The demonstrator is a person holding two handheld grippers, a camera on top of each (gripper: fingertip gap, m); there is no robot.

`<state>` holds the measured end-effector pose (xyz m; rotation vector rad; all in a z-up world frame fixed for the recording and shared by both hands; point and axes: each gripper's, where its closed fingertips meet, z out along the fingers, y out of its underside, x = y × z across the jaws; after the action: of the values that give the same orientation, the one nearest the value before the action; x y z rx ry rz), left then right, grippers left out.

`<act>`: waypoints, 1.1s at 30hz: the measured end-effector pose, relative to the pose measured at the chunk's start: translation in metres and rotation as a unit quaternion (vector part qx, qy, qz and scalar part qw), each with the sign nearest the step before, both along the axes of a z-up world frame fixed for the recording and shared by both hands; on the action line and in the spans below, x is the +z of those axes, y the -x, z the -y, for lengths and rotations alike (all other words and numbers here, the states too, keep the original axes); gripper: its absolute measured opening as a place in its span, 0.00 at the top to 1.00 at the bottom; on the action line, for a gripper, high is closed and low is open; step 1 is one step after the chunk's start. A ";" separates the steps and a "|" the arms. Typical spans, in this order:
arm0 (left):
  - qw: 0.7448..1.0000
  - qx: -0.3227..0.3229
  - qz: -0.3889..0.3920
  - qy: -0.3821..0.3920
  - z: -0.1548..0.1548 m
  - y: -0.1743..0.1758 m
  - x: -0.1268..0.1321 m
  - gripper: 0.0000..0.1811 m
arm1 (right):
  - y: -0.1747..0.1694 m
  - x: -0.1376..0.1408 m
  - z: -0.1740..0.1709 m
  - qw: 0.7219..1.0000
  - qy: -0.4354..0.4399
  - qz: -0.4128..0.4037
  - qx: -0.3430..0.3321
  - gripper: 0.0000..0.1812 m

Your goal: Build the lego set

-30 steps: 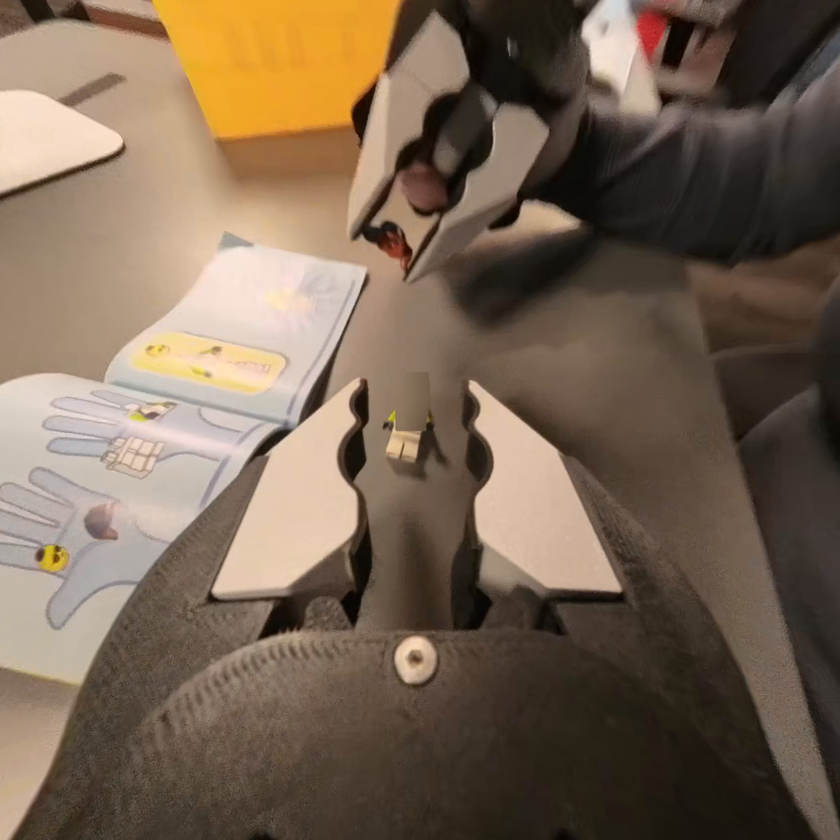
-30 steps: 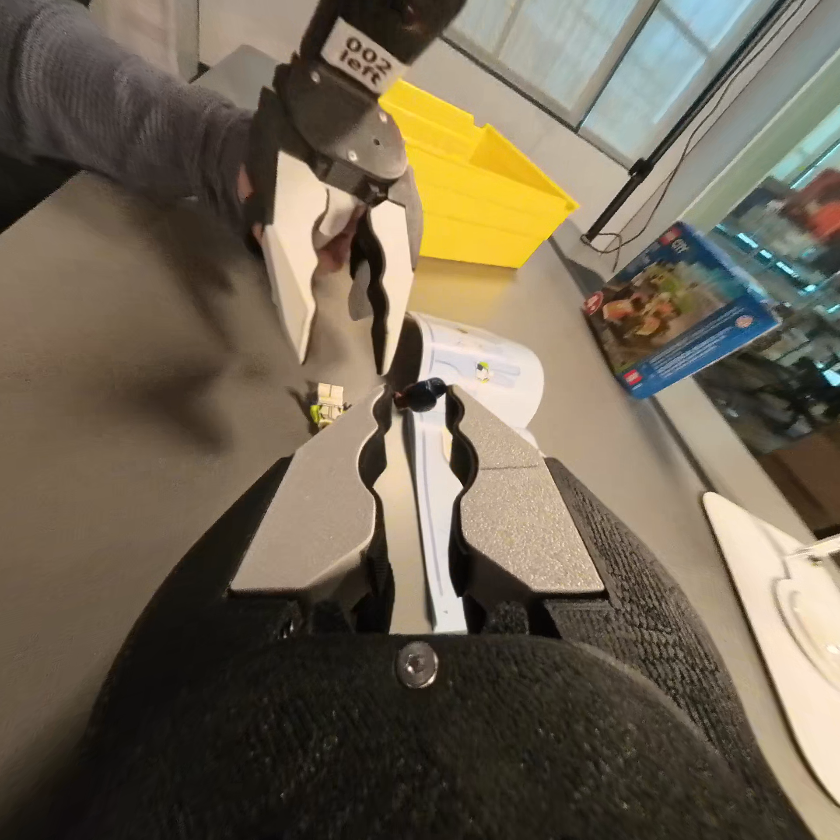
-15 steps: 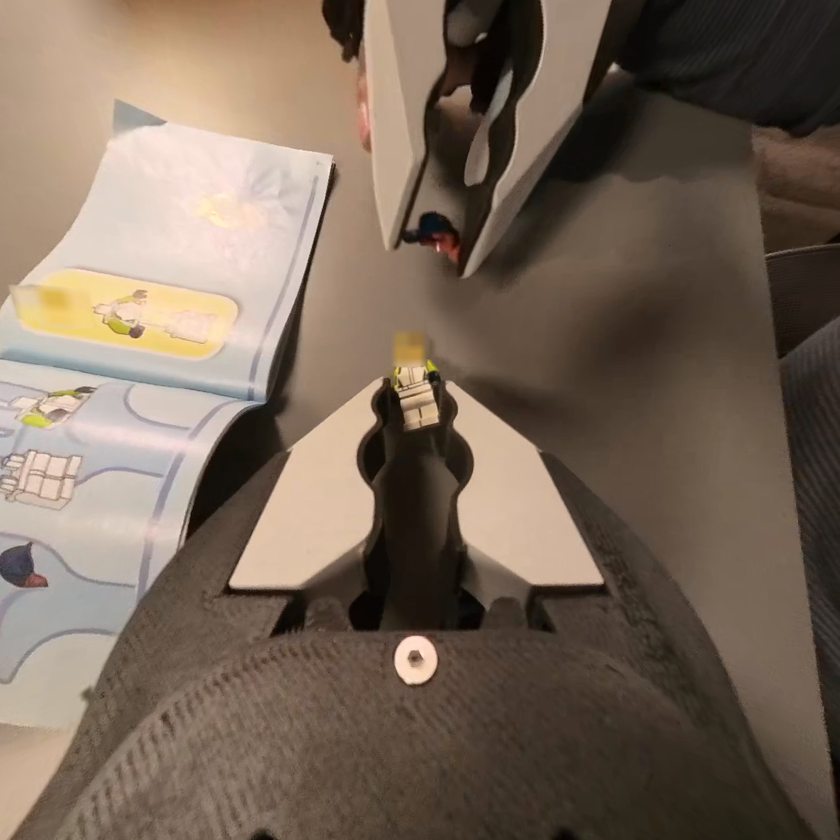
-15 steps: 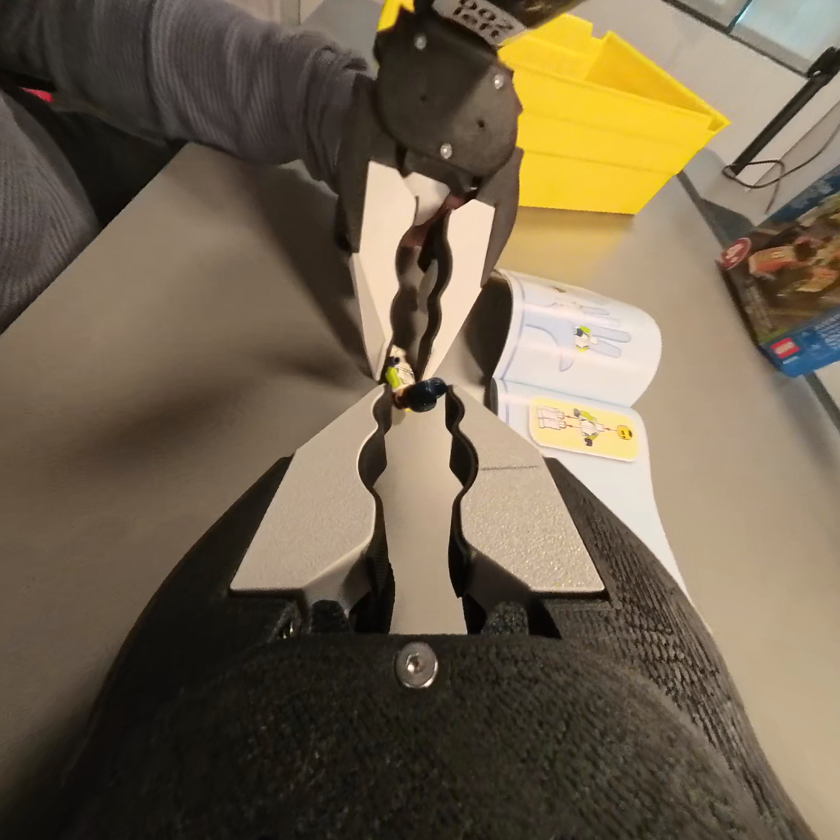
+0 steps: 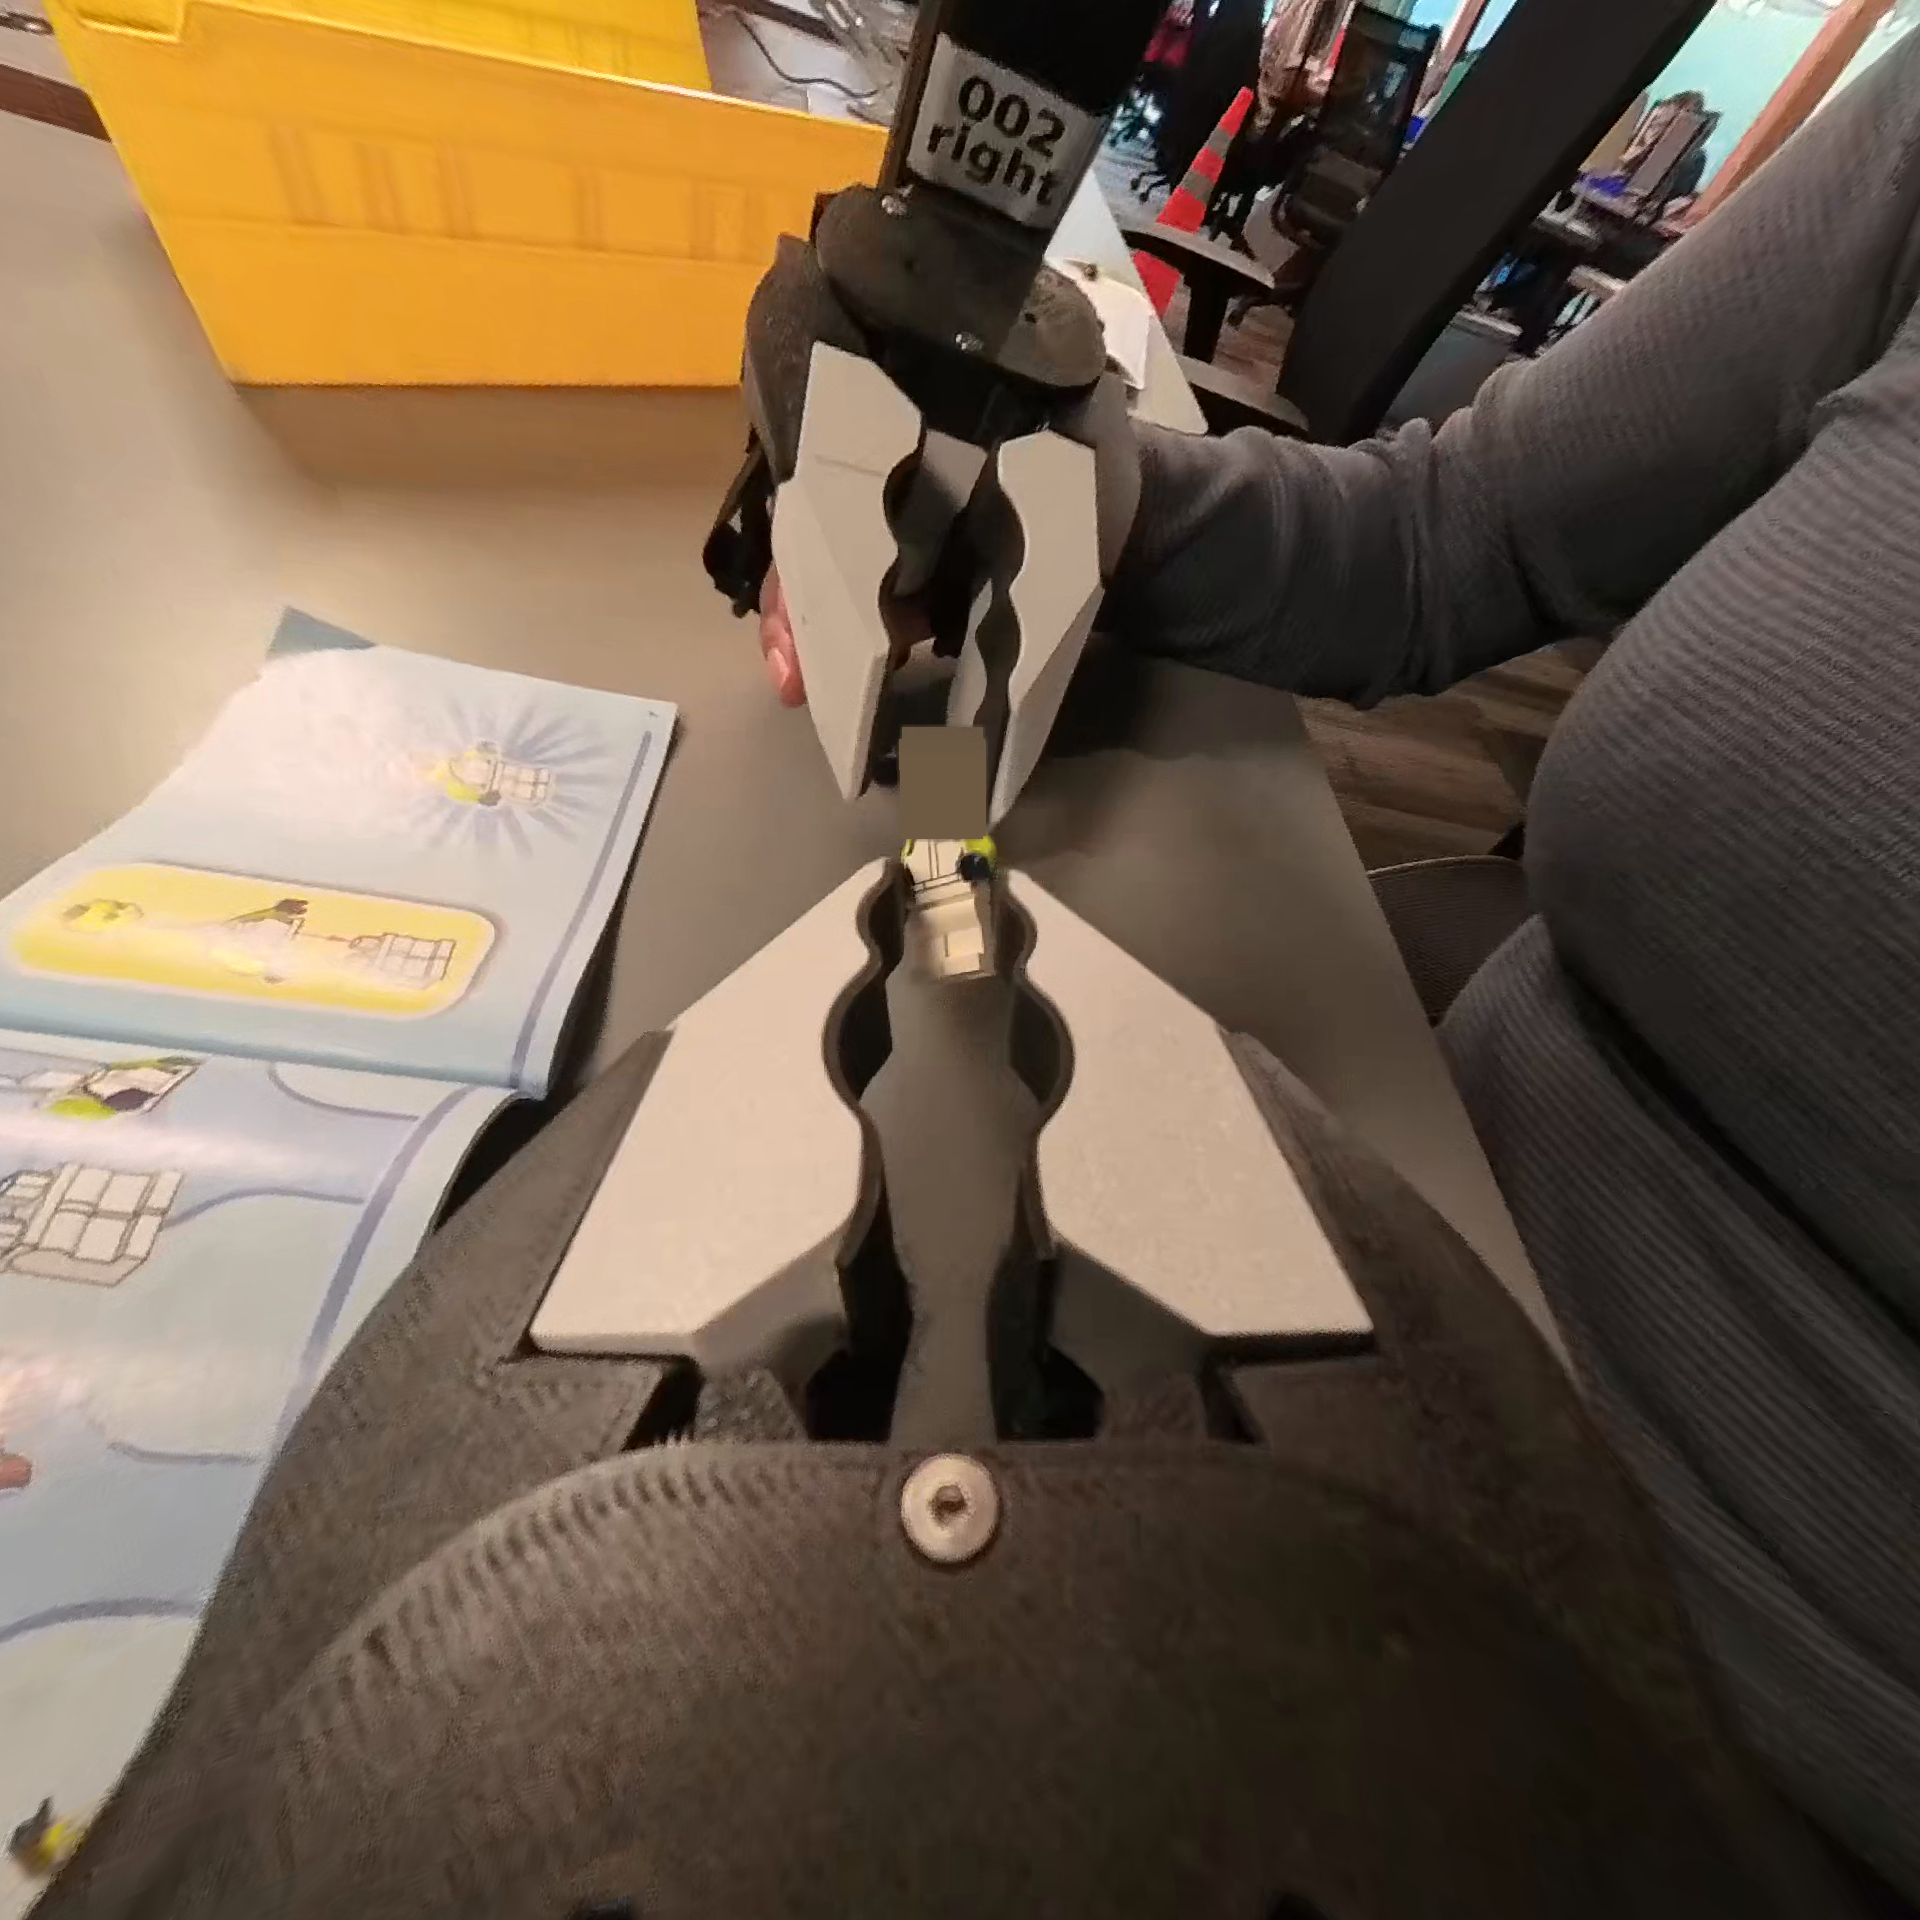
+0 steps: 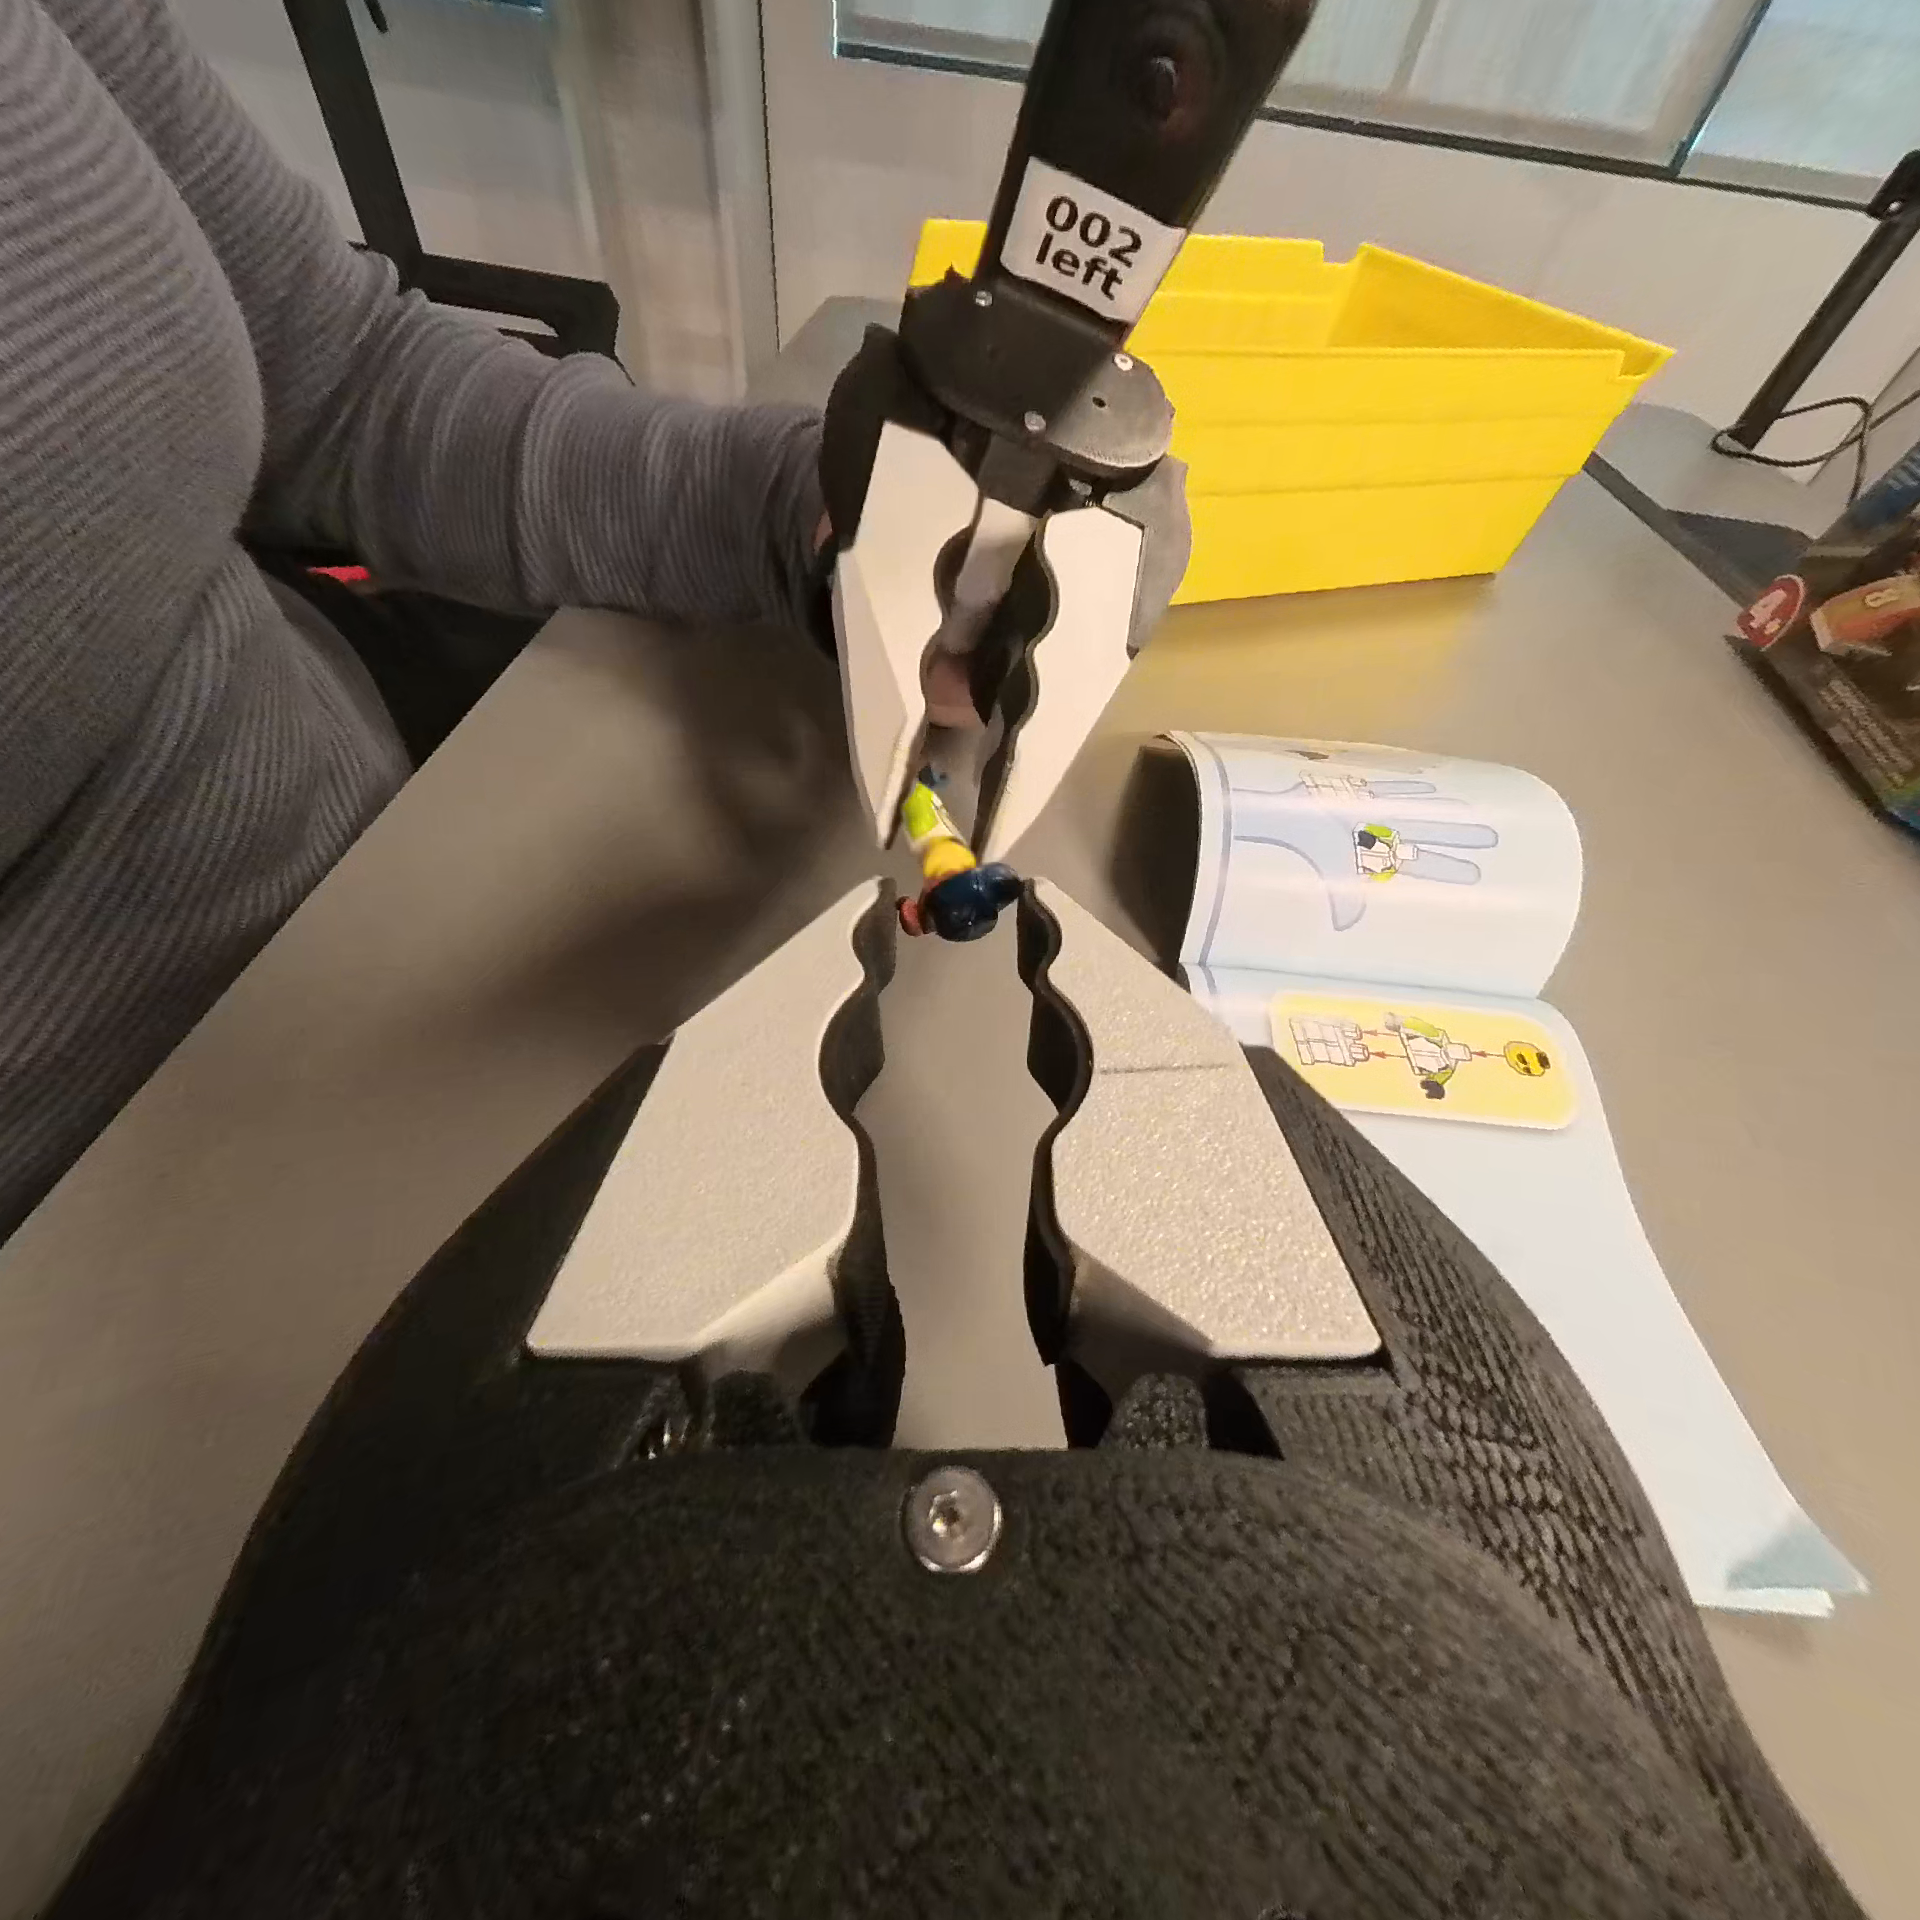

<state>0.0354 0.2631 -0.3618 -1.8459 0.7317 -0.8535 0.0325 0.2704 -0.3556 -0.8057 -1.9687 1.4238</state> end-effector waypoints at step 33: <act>0.988 -0.006 0.017 0.155 -0.001 -0.006 -0.029 0.93 | 0.002 -0.035 0.006 0.990 -0.136 0.048 -0.001 0.94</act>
<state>0.0414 0.2642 -0.3907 -2.0954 0.6142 -1.0511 0.0307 0.2639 -0.3901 -0.7614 -2.1741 1.1006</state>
